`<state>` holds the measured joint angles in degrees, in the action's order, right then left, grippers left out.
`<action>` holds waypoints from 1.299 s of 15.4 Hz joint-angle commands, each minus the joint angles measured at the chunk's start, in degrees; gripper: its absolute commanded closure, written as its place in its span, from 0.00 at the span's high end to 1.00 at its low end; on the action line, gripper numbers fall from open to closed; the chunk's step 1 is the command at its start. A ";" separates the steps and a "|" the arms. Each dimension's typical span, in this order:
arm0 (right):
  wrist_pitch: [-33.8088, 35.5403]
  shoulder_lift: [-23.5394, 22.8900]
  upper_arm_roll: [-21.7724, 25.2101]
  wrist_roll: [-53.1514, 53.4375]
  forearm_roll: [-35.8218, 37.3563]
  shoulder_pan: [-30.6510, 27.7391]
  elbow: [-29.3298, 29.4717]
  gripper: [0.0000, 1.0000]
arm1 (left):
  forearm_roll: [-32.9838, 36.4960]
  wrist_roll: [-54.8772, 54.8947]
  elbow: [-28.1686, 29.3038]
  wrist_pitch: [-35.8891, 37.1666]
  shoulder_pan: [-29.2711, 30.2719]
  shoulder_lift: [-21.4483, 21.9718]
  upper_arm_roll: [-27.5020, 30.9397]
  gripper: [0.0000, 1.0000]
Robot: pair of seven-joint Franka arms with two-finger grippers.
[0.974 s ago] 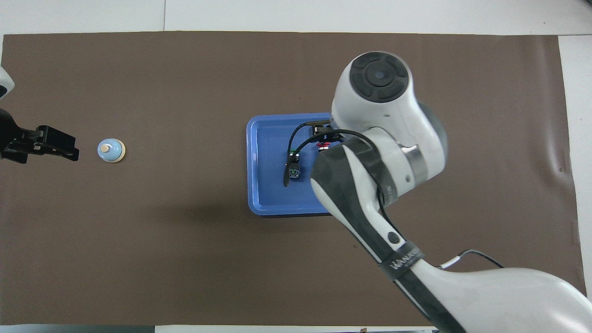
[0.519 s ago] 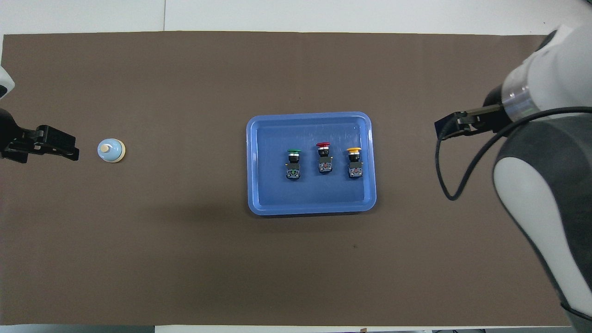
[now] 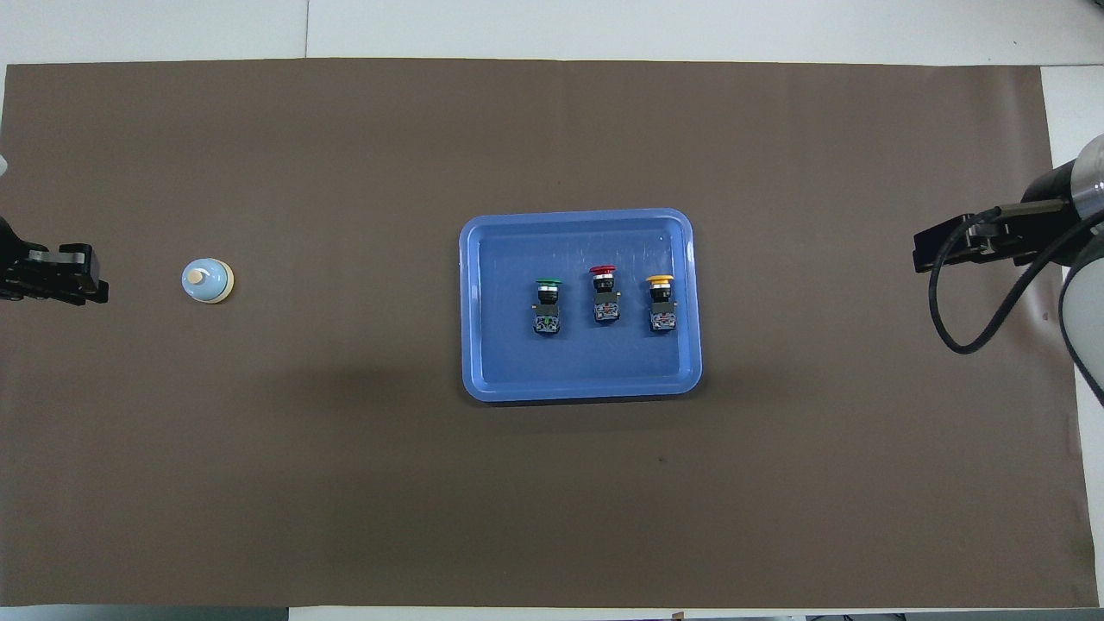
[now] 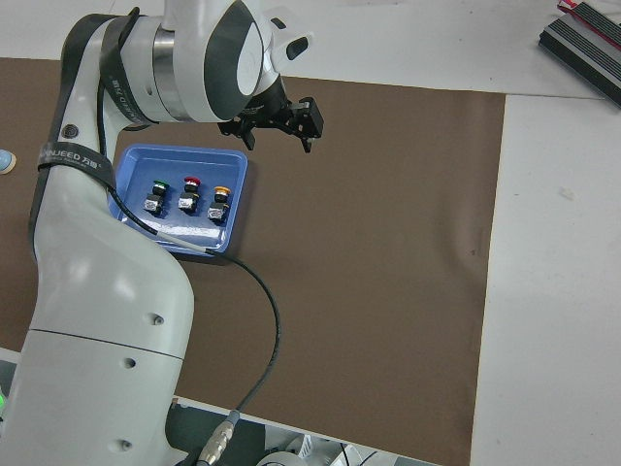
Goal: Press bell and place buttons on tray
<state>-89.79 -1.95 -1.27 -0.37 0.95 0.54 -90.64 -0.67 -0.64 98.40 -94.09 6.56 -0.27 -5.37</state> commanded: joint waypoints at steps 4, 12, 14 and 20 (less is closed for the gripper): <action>0.84 1.07 -0.67 -1.47 0.02 -2.48 -1.38 1.00 | -0.99 7.57 8.65 -12.51 3.72 -1.91 -0.17 0.00; 1.02 1.07 -0.76 -1.47 0.02 -2.04 -1.38 1.00 | -1.00 10.74 11.11 -25.42 3.11 -10.18 -0.17 0.00; 1.02 1.16 -0.84 -1.47 0.02 -2.12 -1.38 1.00 | -1.00 10.74 11.20 -28.15 3.11 -12.11 -0.17 0.00; 1.02 1.16 -0.84 -1.47 0.02 -2.12 -1.38 1.00 | -1.00 10.65 14.35 -34.39 2.24 -15.37 -0.08 0.00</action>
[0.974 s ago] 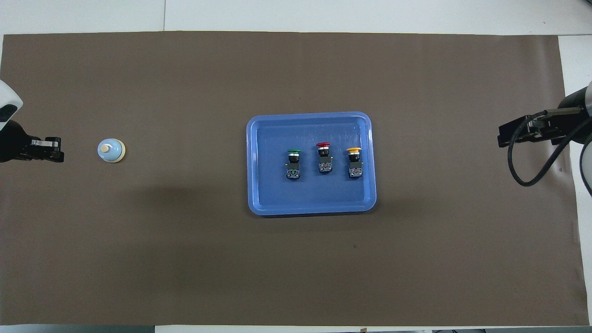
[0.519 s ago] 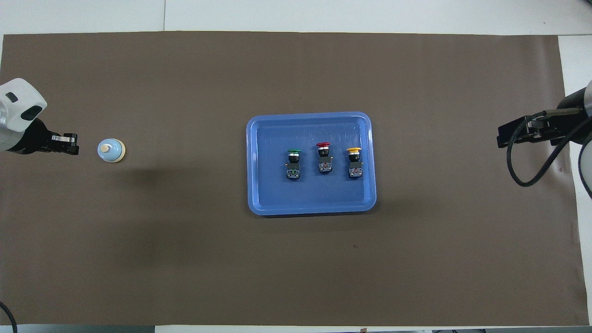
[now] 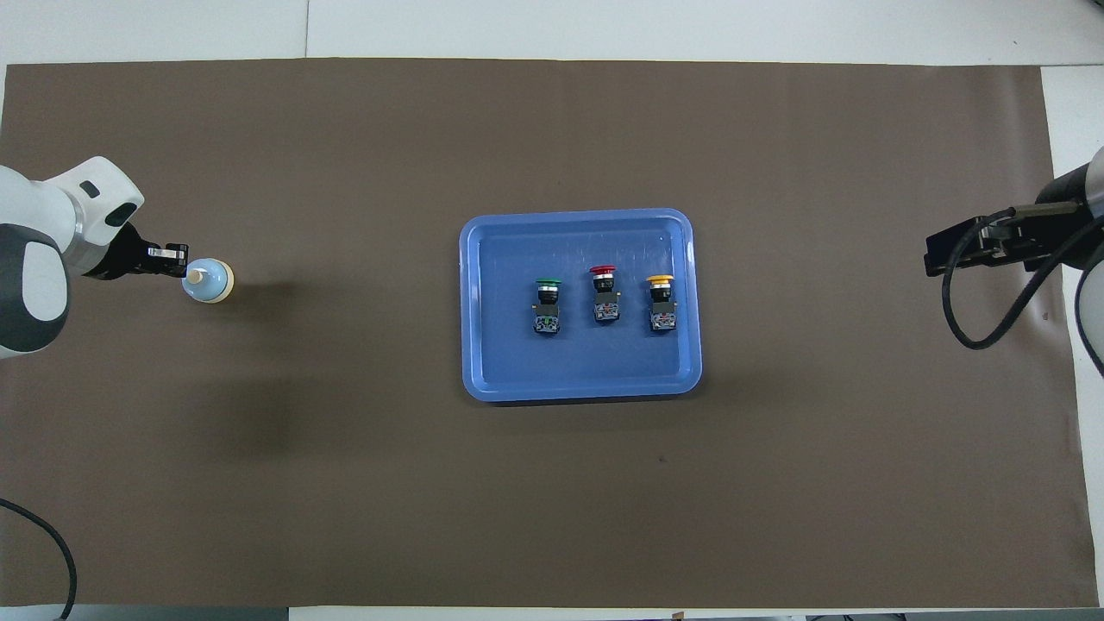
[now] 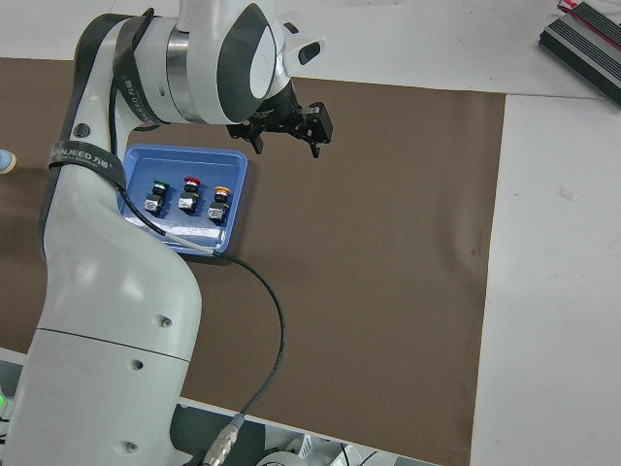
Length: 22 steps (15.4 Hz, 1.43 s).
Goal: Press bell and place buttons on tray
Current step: 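Lower the left gripper onto the bell and press it, then lift the left gripper off the bell and draw it back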
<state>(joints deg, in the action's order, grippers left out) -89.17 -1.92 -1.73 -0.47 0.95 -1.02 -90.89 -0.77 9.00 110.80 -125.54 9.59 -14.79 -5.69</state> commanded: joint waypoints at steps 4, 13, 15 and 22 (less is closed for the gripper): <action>0.40 1.13 -0.29 -1.38 0.01 -0.56 -1.13 1.00 | -0.90 1.02 2.67 -3.06 -1.15 -1.21 0.24 0.00; 0.40 1.13 -0.38 -1.38 0.01 -0.56 -1.13 1.00 | -0.90 0.14 -13.86 25.33 -1.41 3.44 0.15 0.94; 0.40 1.13 -0.38 -1.38 0.01 -0.56 -1.13 1.00 | -0.90 -1.34 -13.95 27.88 -1.50 5.72 -0.02 1.00; 0.40 1.13 -0.38 -1.29 0.01 -0.56 -1.13 1.00 | -0.90 -1.53 -13.77 35.69 -1.76 14.17 -0.46 1.00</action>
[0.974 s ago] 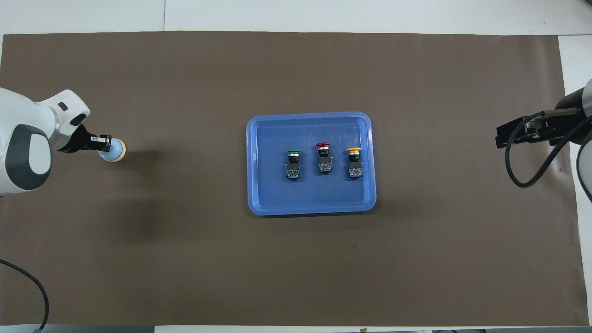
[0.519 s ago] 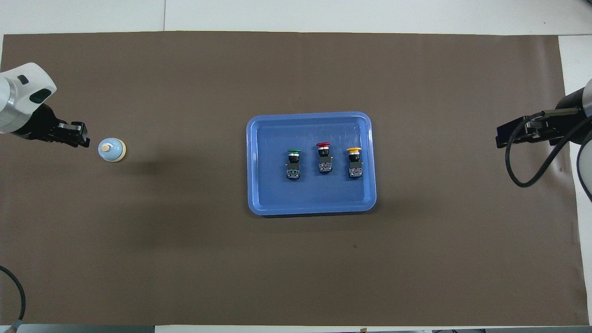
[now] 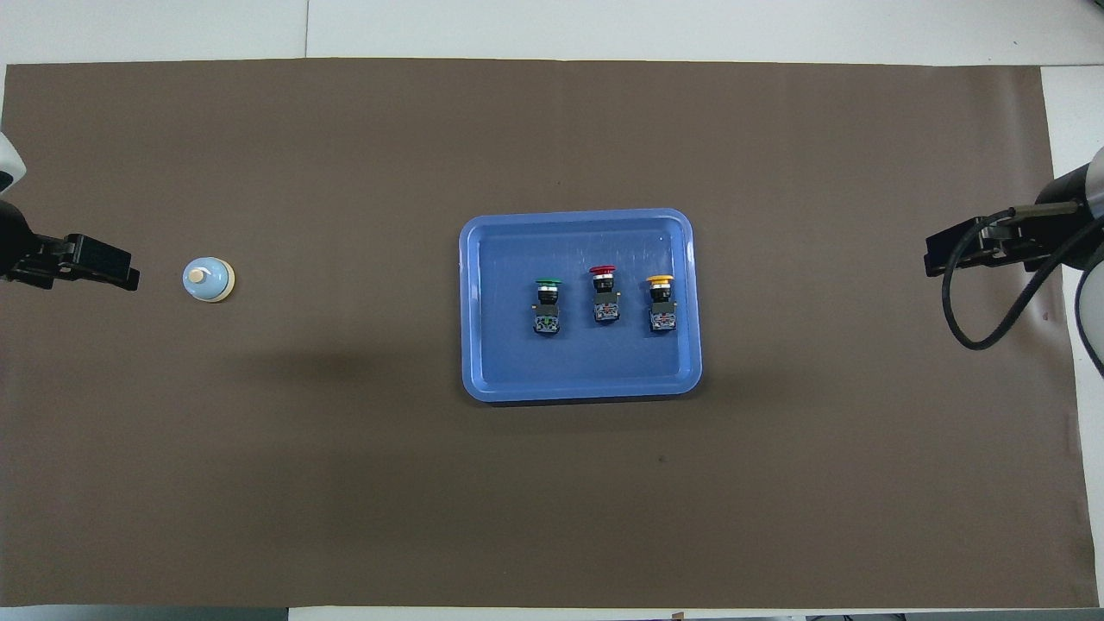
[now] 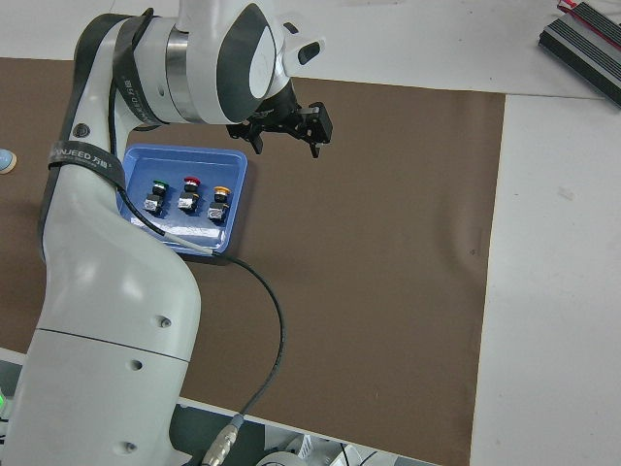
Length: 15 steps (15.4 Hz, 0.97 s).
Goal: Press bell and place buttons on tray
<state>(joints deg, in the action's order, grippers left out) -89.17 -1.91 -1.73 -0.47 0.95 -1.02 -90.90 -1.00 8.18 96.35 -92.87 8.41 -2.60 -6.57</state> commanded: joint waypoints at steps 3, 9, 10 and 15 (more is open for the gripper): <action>0.40 1.12 -0.38 -1.38 0.01 -0.56 -1.13 1.00 | -0.67 -0.79 0.95 6.99 -1.63 3.57 0.42 1.00; 0.40 1.12 -0.38 -1.38 0.01 -0.56 -1.13 1.00 | -0.49 -5.19 1.13 5.15 -10.67 3.49 7.52 1.00; 0.40 1.12 -0.29 -1.38 0.01 -0.56 -1.13 1.00 | -0.49 -5.10 0.86 5.24 -11.39 3.31 9.02 1.00; 0.40 1.12 -0.38 -1.38 0.01 -0.56 -1.13 1.00 | -0.49 -5.19 -0.28 6.91 -10.08 2.08 7.81 1.00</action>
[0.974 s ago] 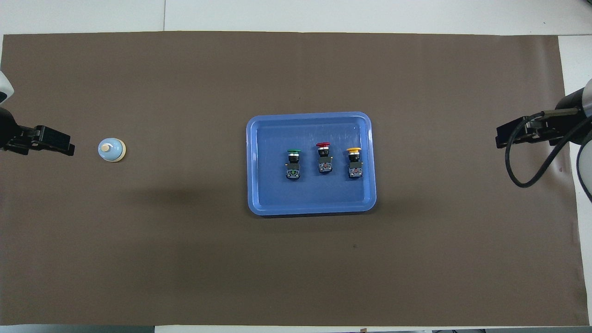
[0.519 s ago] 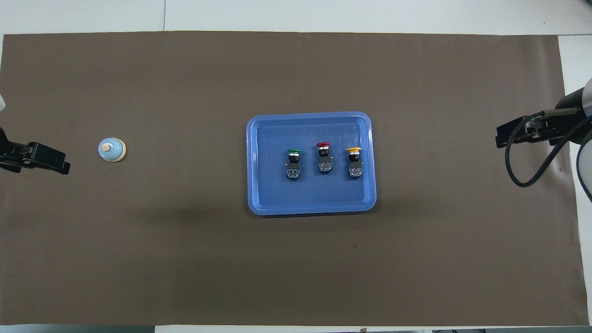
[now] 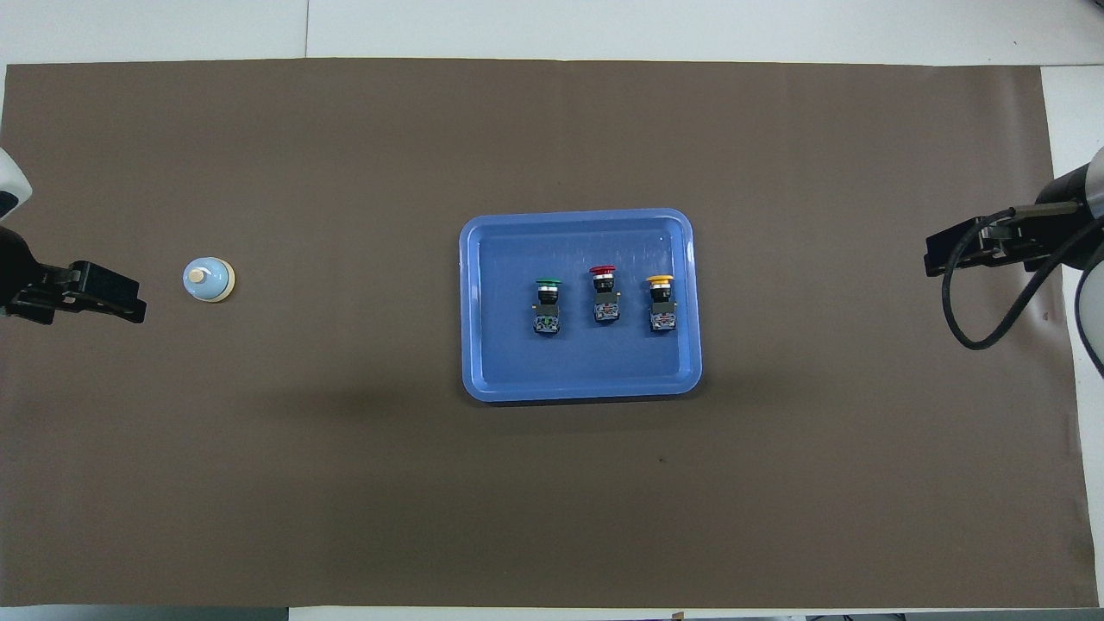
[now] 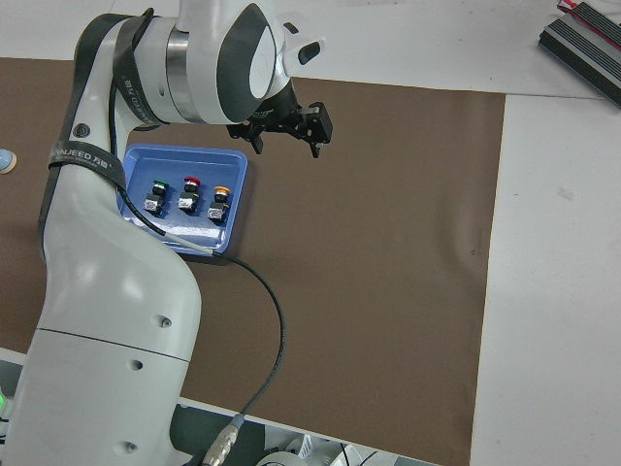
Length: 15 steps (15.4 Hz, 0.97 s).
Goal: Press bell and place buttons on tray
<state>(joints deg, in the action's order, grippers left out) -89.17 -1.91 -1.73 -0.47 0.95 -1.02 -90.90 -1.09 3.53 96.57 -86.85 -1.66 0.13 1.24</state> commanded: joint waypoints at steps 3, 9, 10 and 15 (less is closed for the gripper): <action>0.40 1.12 -0.29 -1.38 0.01 -0.56 -1.13 1.00 | -0.49 -0.63 -2.09 2.47 1.83 -1.45 -2.38 1.00; 0.40 1.12 -0.38 -1.38 0.01 -0.56 -1.13 1.00 | -0.40 -0.63 -2.44 2.48 3.51 -2.06 -4.23 1.00; 0.40 1.12 -0.29 -1.38 0.01 -0.56 -1.13 1.00 | -0.32 -0.63 -2.44 2.39 3.33 -2.15 -4.14 1.00; 0.40 1.12 -0.38 -1.38 0.01 -0.56 -1.13 1.00 | 0.04 -0.81 -5.34 3.18 1.75 -2.50 -3.09 1.00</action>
<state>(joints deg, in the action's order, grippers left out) -89.17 -1.91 -1.73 -0.47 0.95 -1.02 -90.90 -1.09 3.38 93.96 -85.68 0.95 -0.97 -2.51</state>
